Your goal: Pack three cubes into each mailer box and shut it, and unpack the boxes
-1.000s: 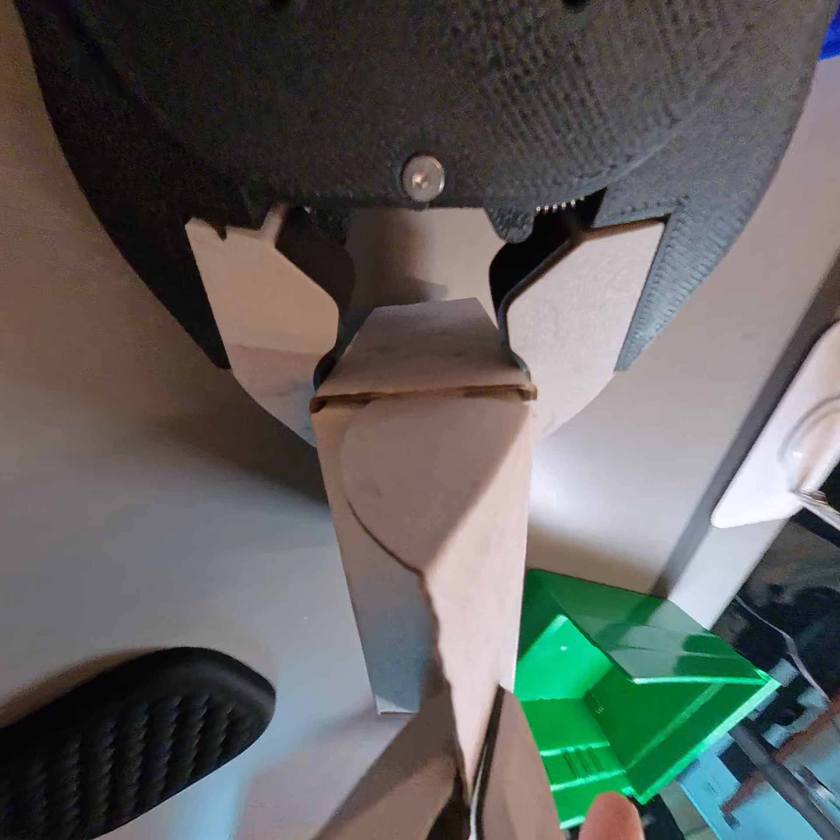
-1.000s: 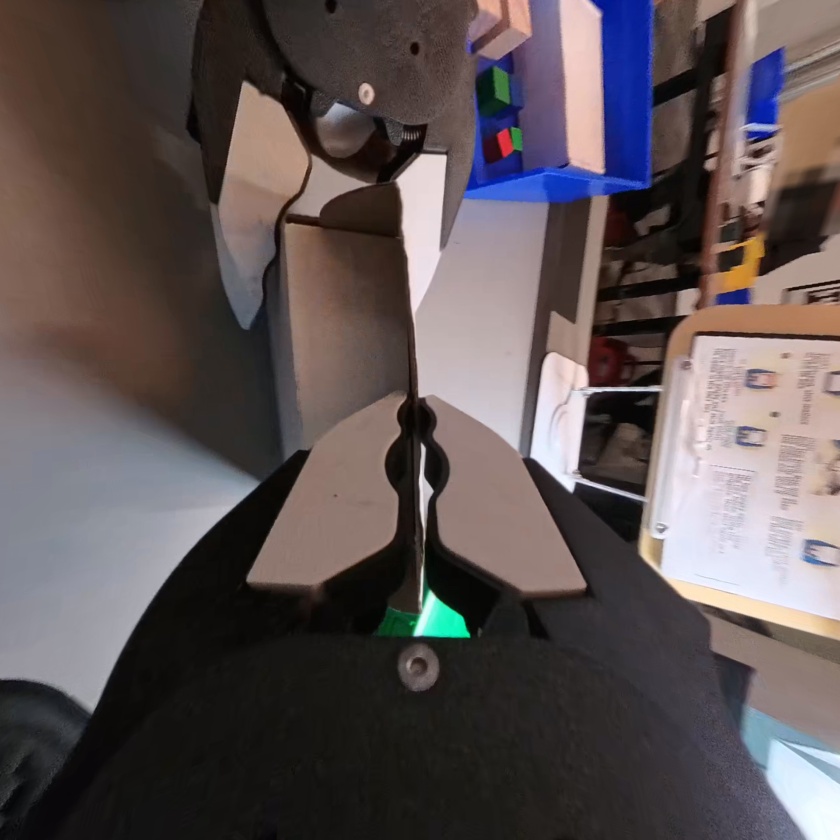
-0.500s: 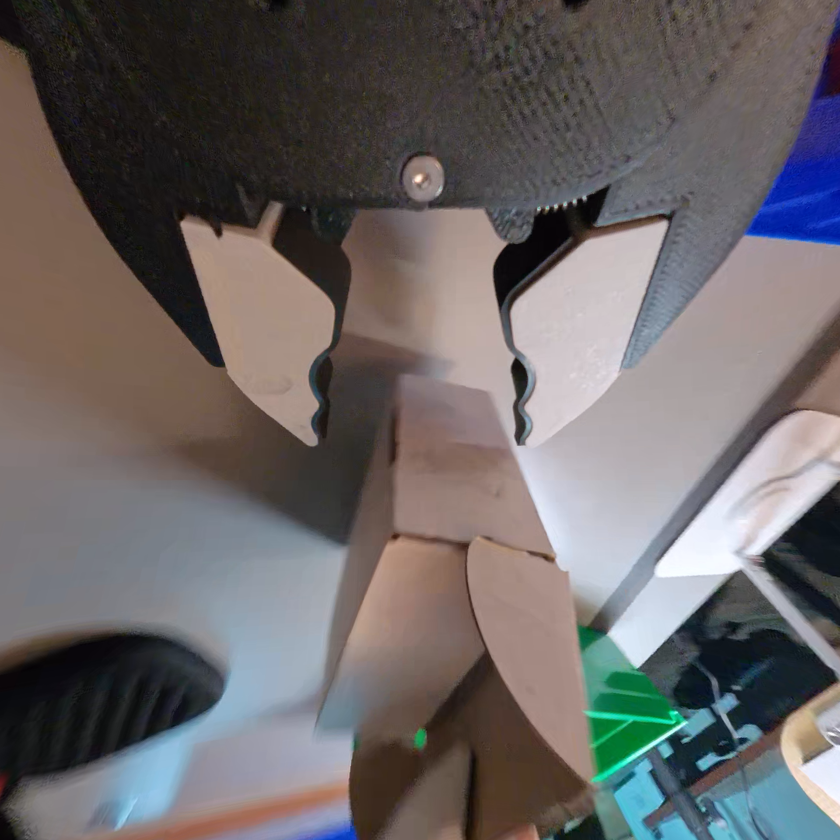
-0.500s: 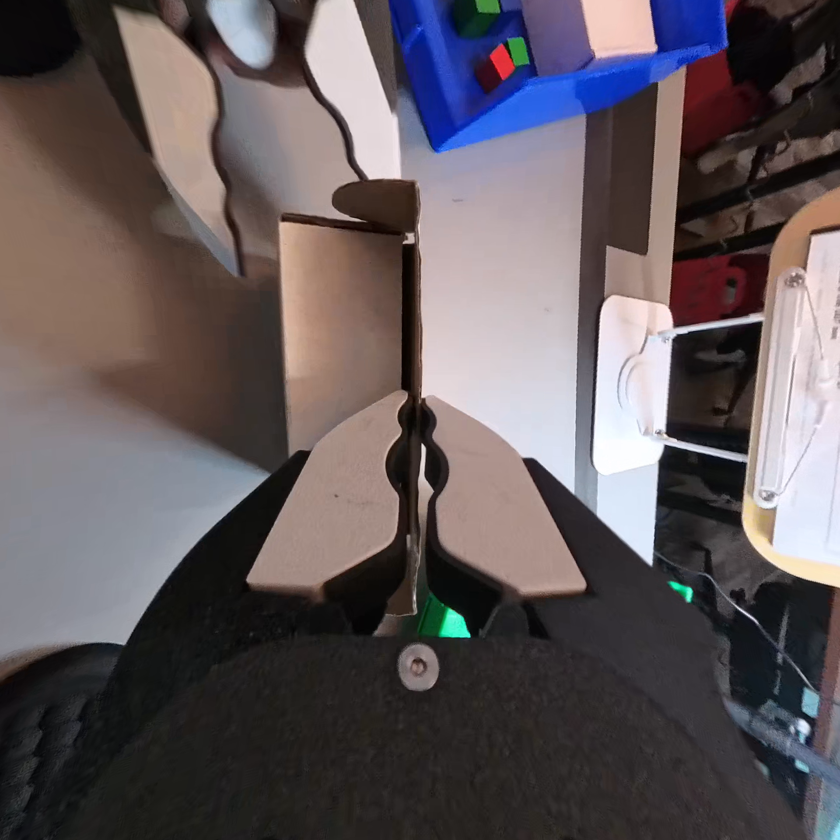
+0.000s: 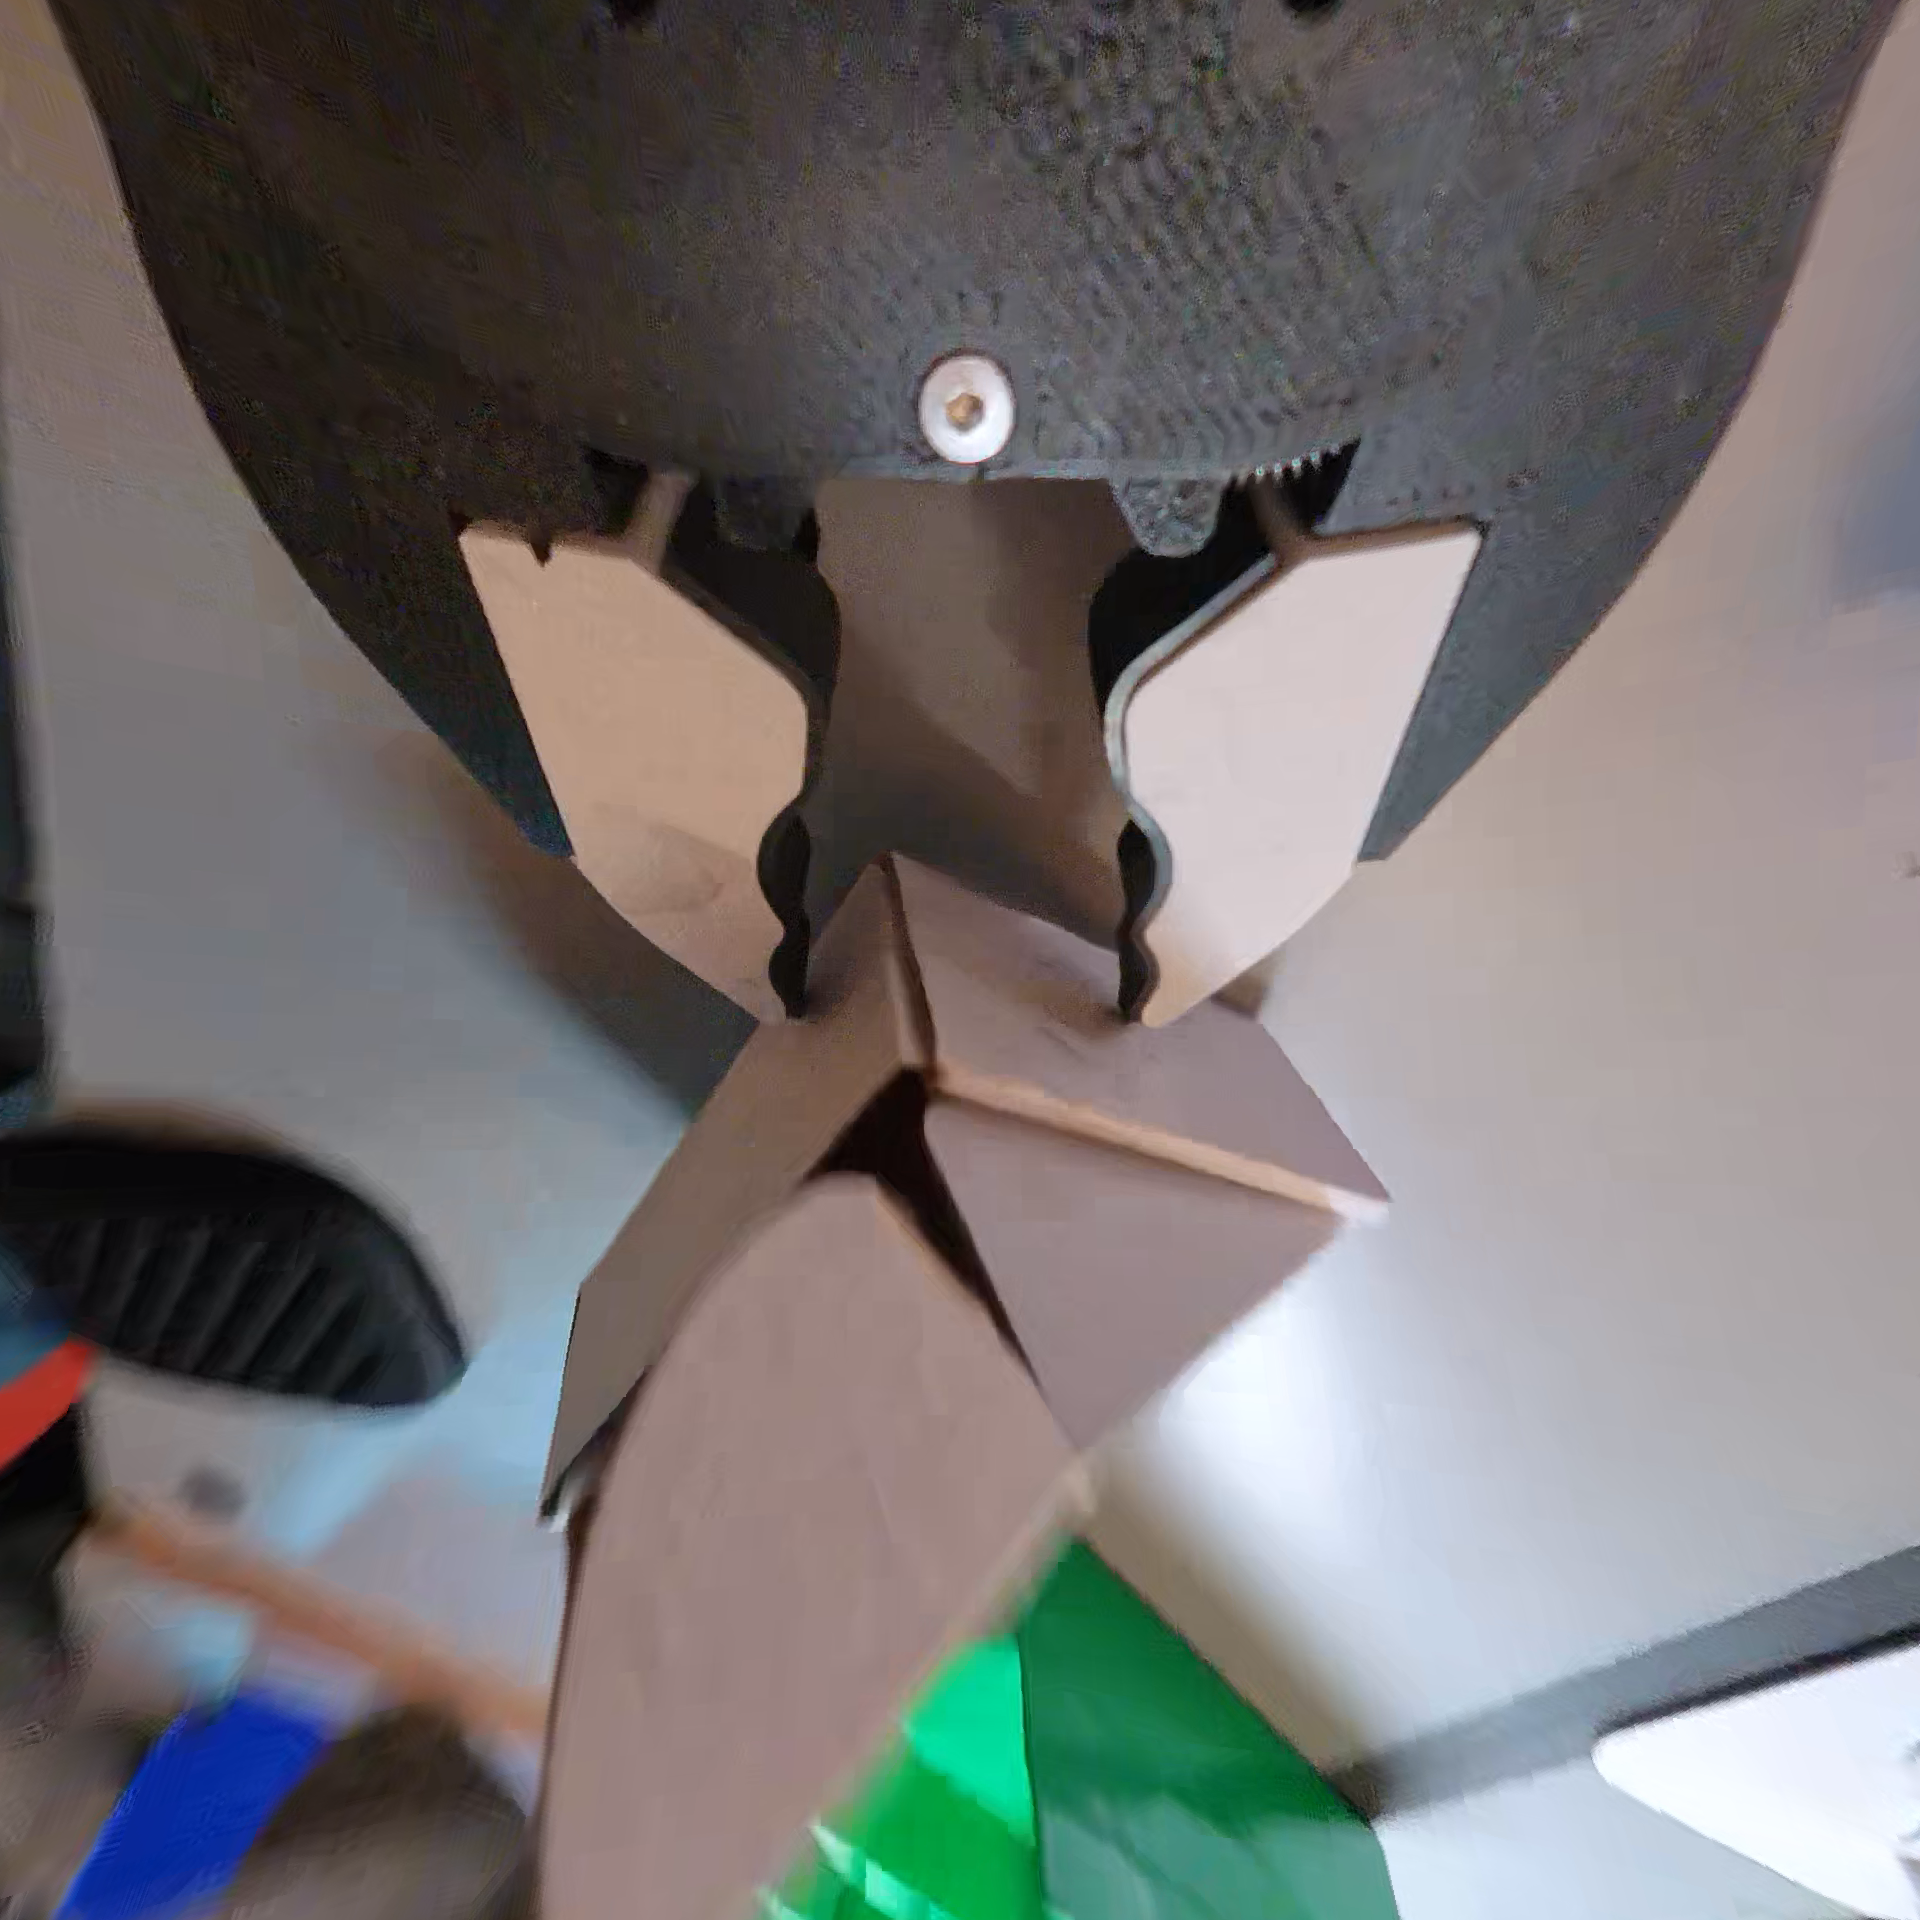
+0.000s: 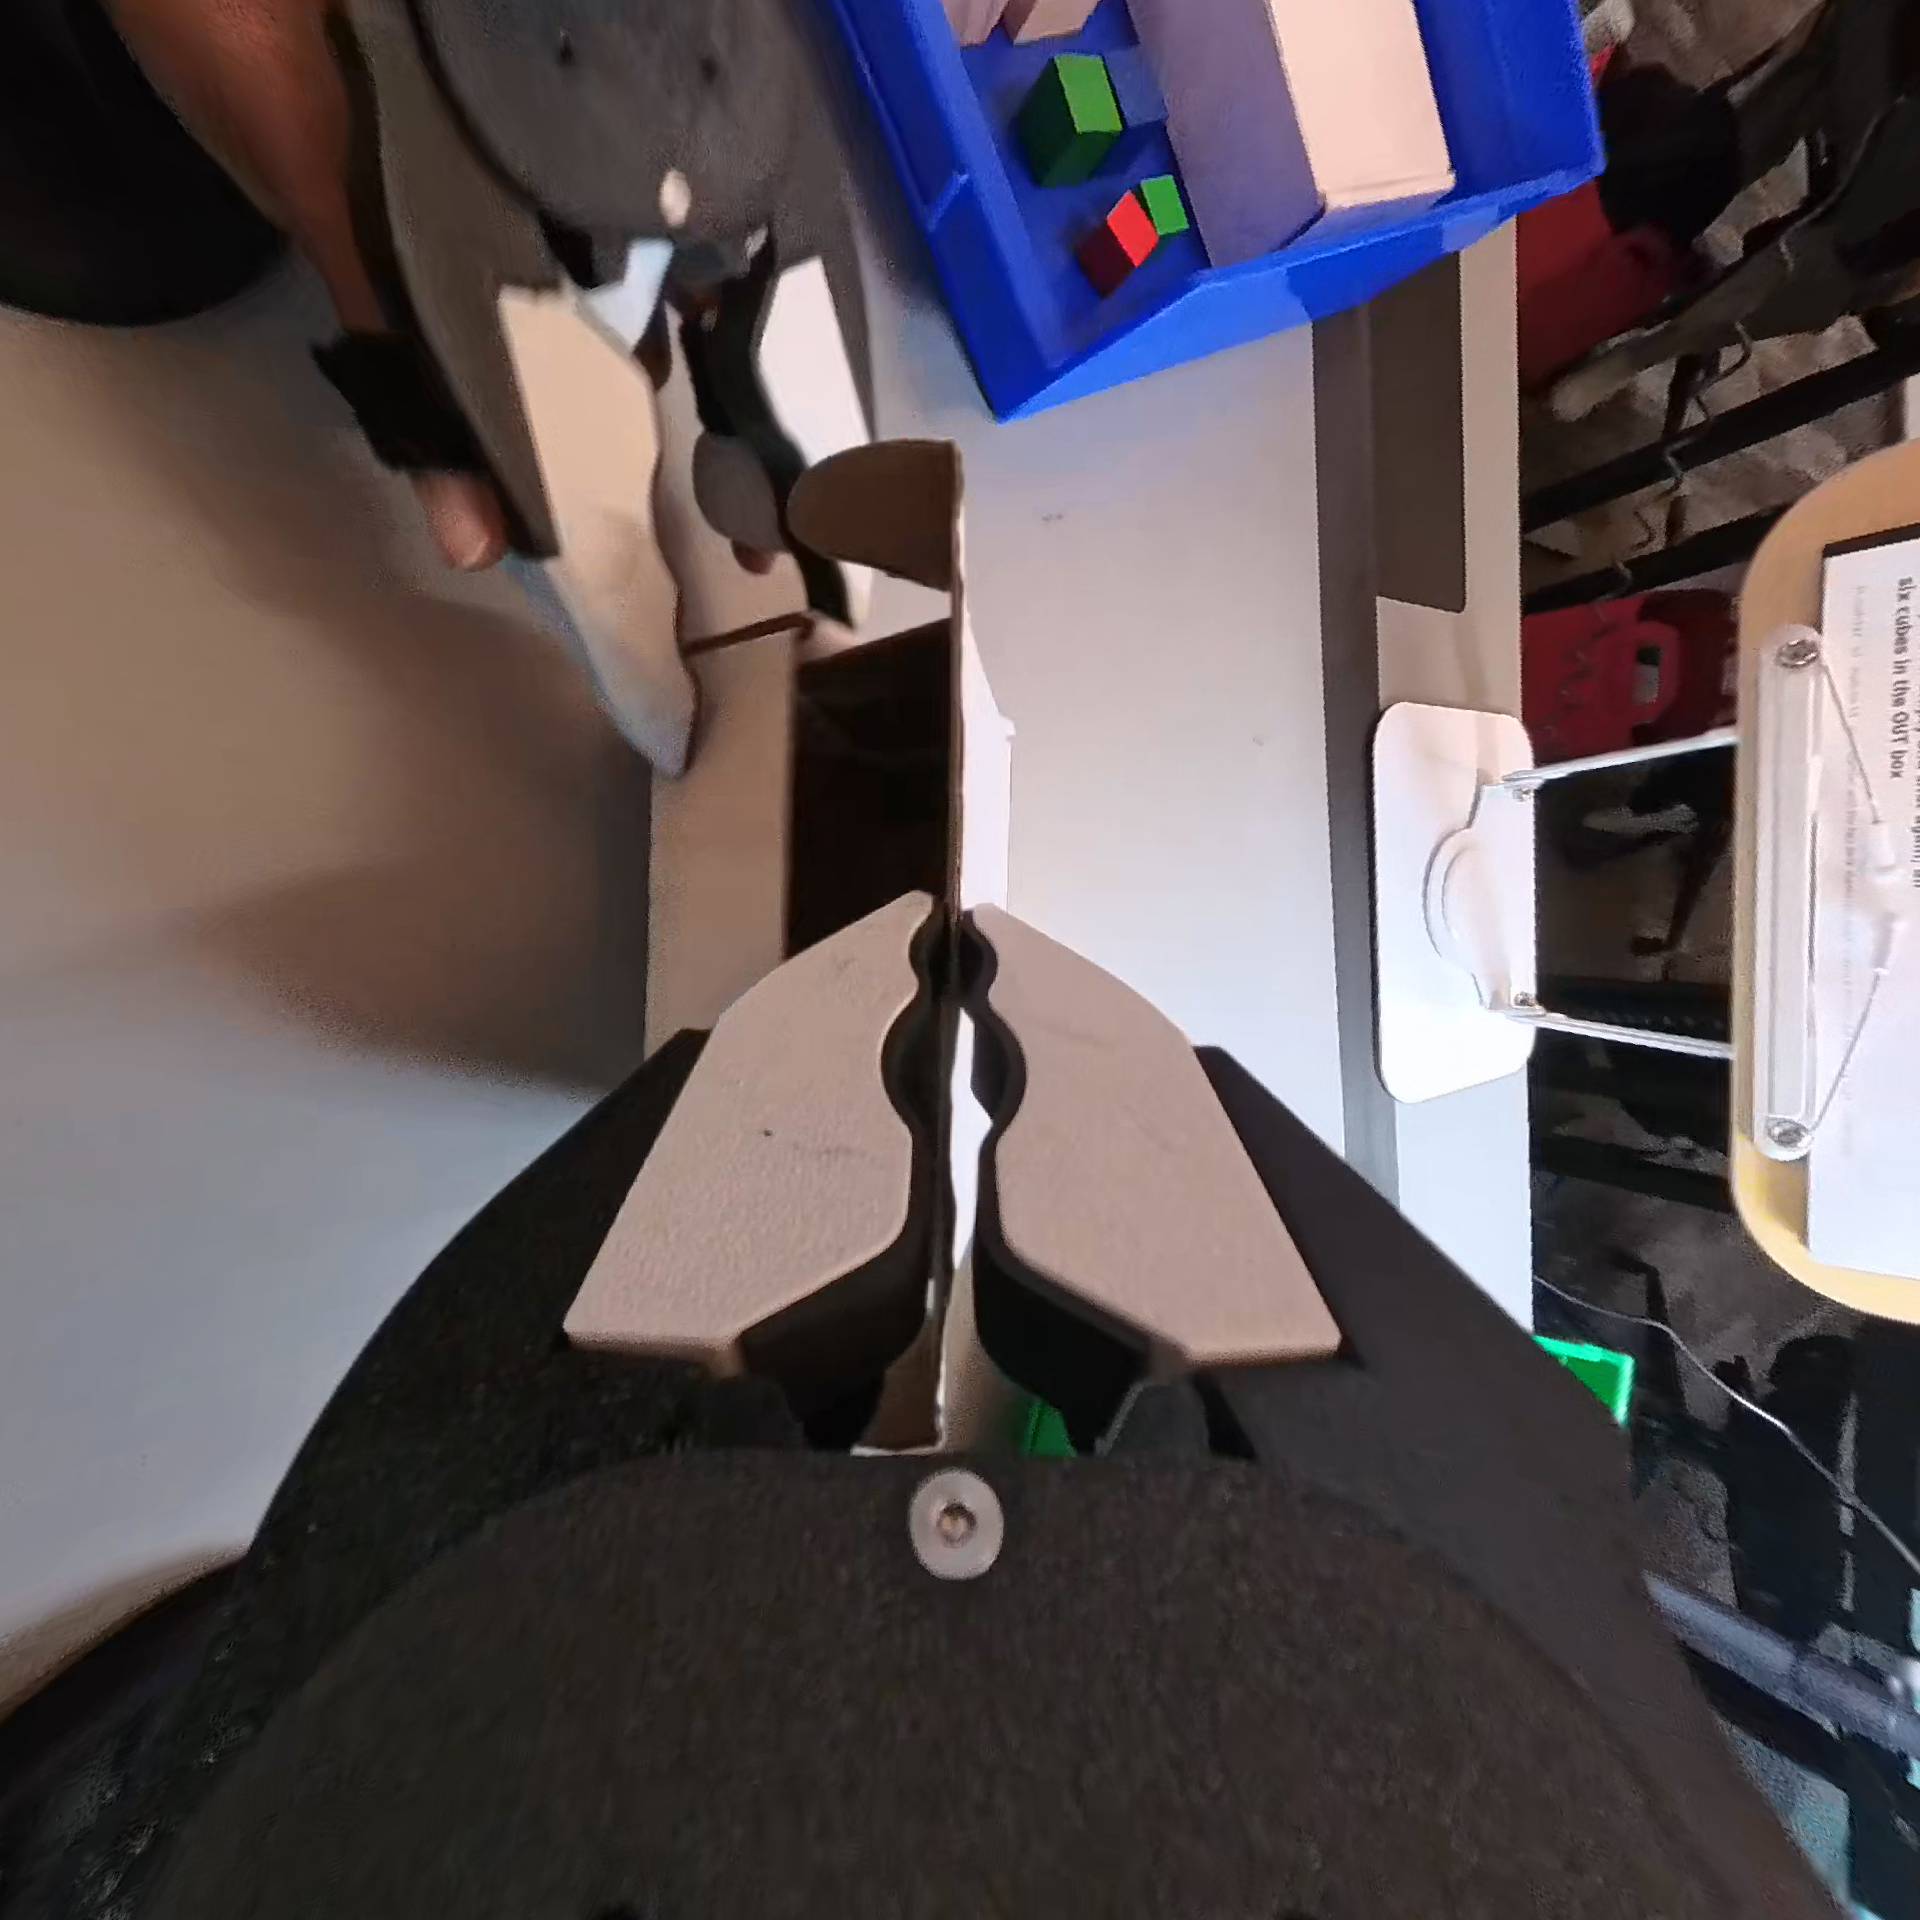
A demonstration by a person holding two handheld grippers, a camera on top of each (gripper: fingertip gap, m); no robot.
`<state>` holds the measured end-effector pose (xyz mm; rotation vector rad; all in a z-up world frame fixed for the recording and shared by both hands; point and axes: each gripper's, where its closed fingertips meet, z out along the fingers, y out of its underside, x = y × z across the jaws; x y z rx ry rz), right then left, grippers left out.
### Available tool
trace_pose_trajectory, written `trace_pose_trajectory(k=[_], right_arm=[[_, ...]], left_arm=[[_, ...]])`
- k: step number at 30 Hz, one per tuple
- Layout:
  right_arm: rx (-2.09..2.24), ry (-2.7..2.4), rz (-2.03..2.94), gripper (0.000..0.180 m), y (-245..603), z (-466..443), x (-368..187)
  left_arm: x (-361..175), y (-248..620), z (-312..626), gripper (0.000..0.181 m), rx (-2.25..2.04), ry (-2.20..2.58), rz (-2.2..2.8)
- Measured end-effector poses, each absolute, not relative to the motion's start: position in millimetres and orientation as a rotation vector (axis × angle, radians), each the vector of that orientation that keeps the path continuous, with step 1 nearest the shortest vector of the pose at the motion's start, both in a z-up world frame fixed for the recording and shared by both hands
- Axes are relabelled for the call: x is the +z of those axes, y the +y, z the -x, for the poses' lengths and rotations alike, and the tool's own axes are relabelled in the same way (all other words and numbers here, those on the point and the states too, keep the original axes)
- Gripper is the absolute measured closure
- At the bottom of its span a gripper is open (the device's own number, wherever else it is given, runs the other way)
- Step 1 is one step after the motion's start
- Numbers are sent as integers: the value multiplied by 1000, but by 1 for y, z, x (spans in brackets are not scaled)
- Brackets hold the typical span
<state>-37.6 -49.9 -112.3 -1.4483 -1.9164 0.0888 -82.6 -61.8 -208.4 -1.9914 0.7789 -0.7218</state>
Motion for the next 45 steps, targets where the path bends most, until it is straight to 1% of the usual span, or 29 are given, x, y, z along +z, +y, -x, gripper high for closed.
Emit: trace_pose_trajectory(k=[4,9,13,18,21,24,30,35,40,45], right_arm=[[153,-1907,1463,178,-45,36,-96],[208,-1926,1483,178,-26,36,-87],[288,-1904,1569,178,-8,40,-84],[329,-1902,1617,178,5,42,-82],[368,-1920,1630,178,3,44,-82],[378,-1925,1647,178,3,46,-81],[279,-1846,1776,177,35,46,-81],[57,-1865,1796,177,87,47,-103],[6,-1886,1877,173,119,51,-143],[-29,-1917,1920,167,133,50,-179]], left_arm=[[-238,-70,82,128,-431,1022,2007],[-245,-71,78,133,-353,1098,1990],[-241,-67,86,138,-289,1090,1970],[-210,-63,90,138,-176,1086,1781],[-210,-64,87,138,-112,1140,1729],[-215,-66,84,142,-63,1193,1706],[-216,-65,85,144,-20,1235,1676],[-216,-65,85,145,-4,1239,1672],[-216,-66,84,145,-3,1239,1665],[-215,-67,83,145,-20,1235,1657]])
